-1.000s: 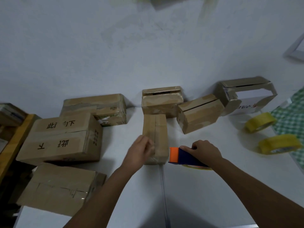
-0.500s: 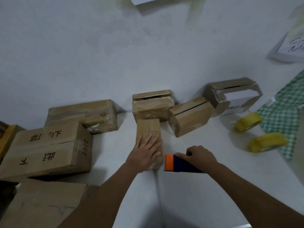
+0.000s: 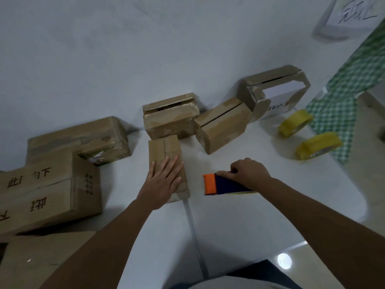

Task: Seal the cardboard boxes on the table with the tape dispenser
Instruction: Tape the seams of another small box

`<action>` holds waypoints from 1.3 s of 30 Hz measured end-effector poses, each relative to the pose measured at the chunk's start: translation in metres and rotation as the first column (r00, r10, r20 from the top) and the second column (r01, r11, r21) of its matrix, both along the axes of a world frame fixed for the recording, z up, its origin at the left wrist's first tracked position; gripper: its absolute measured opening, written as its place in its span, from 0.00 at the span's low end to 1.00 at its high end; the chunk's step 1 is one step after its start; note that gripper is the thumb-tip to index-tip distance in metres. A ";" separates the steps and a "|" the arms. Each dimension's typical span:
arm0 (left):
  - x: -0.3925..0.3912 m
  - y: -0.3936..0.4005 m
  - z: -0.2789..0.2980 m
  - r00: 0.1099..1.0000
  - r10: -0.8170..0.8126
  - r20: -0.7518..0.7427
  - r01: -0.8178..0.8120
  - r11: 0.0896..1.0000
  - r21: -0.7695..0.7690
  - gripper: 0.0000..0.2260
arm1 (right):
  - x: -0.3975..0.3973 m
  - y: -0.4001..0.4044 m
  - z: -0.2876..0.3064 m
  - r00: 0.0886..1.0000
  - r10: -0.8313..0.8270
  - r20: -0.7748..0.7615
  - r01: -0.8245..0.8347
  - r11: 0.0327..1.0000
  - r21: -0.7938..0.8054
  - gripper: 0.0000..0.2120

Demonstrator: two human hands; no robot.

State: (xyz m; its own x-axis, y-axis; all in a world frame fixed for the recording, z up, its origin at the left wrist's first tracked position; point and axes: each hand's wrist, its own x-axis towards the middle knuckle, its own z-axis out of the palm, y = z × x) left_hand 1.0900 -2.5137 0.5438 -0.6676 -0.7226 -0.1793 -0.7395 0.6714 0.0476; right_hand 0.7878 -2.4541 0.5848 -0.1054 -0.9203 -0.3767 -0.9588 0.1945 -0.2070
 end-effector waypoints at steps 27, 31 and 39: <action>0.001 0.009 -0.001 0.997 0.016 -0.077 -0.017 1.000 -0.010 0.25 | 0.013 -0.011 -0.023 0.930 -0.361 -0.075 0.367 0.927 0.079 0.20; -0.002 0.006 -0.002 0.996 0.022 -0.082 -0.022 1.000 0.004 0.25 | 0.021 -0.001 -0.041 0.950 -0.311 -0.013 0.312 0.949 0.044 0.19; -0.001 0.007 0.000 0.996 0.014 -0.089 -0.014 1.000 -0.005 0.25 | 0.070 0.017 -0.042 0.664 -0.369 0.650 0.483 0.876 0.004 0.22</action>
